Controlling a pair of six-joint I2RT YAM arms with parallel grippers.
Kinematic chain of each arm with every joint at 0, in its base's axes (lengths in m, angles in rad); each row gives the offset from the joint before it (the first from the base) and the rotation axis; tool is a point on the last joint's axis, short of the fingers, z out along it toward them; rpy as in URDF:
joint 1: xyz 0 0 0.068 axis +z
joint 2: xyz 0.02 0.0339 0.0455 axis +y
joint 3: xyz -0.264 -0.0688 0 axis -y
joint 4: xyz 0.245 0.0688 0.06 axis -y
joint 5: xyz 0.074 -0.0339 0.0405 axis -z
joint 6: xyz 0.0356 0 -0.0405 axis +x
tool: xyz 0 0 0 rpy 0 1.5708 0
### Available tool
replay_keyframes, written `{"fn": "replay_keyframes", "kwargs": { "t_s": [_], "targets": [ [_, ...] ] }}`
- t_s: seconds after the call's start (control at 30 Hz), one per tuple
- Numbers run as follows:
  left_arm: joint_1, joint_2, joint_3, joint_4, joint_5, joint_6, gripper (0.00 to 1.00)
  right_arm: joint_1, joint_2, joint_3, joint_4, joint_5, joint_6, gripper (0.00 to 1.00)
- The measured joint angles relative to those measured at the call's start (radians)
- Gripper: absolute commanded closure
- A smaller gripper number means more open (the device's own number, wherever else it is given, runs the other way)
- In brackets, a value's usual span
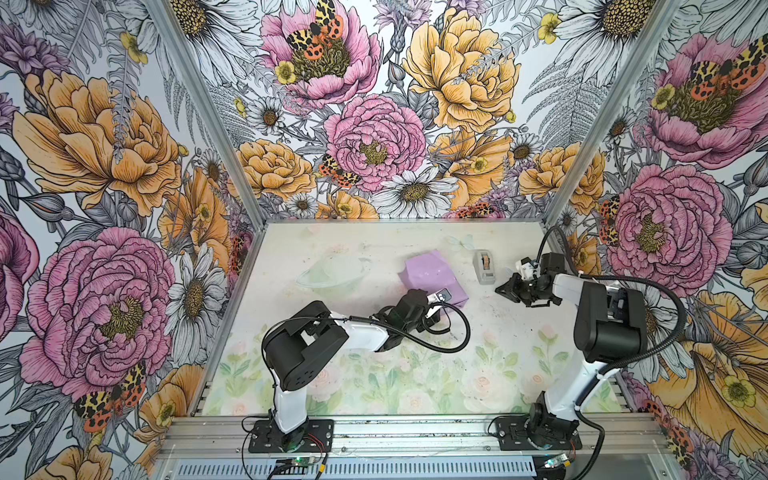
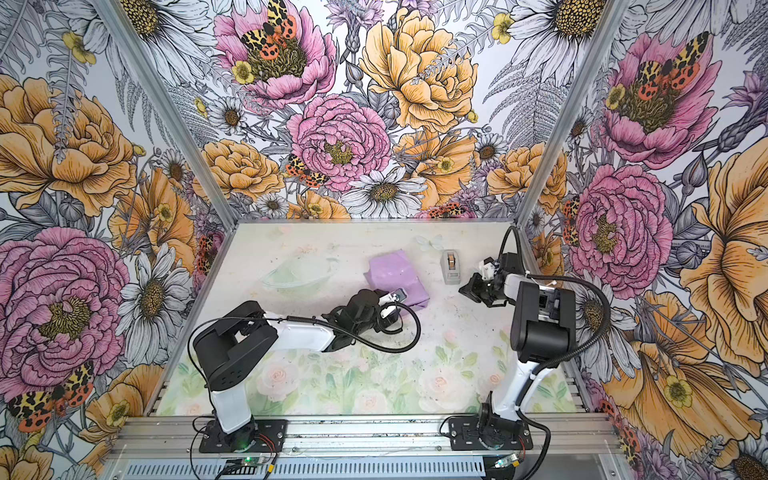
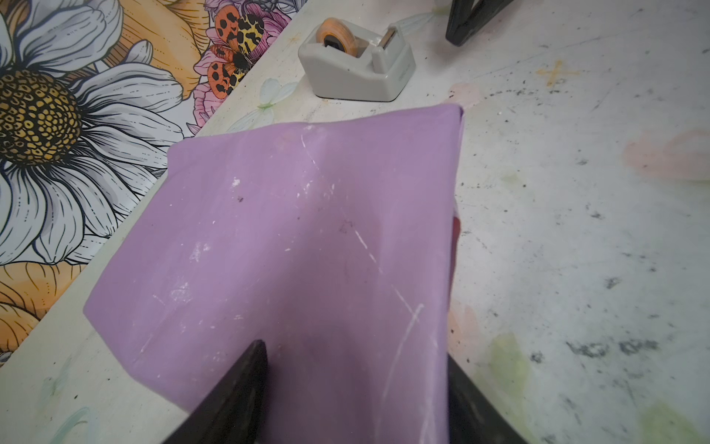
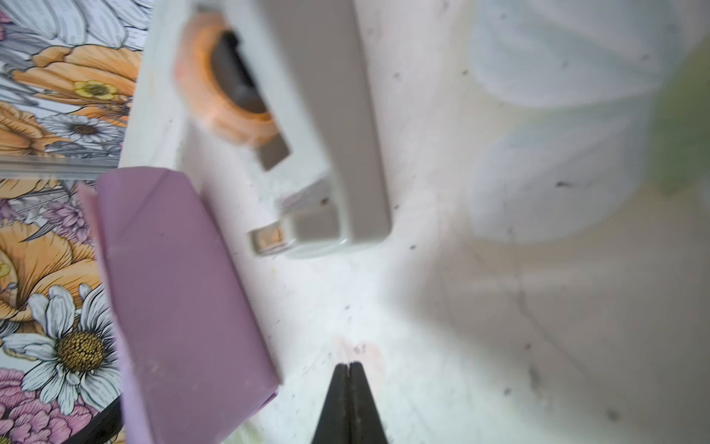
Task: Wrap the gift box in paper
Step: 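Carry the right gripper back to the box end beside the left gripper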
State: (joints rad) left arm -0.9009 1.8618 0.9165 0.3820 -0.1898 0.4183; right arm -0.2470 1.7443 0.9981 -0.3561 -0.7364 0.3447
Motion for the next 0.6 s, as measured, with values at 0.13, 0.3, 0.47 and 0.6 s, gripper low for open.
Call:
{"fn": "replay_keyframes", "kwargs": {
  "t_s": [0.13, 0.3, 0.47, 0.6],
  "targets": [
    [0.0, 0.0, 0.0, 0.0, 0.0, 0.0, 0.36, 0.068, -0.192, -0.085, 0.07, -0.043, -0.001, 1.0],
    [0.0, 0.0, 0.0, 0.0, 0.0, 0.0, 0.36, 0.204, -0.318, -0.206, 0.153, -0.073, 0.014, 1.0],
    [0.0, 0.0, 0.0, 0.0, 0.0, 0.0, 0.36, 0.299, -0.37, -0.33, 0.252, -0.092, 0.068, 1.0],
    [0.0, 0.0, 0.0, 0.0, 0.0, 0.0, 0.36, 0.343, -0.375, -0.39, 0.33, -0.1, 0.111, 1.0]
  ]
}}
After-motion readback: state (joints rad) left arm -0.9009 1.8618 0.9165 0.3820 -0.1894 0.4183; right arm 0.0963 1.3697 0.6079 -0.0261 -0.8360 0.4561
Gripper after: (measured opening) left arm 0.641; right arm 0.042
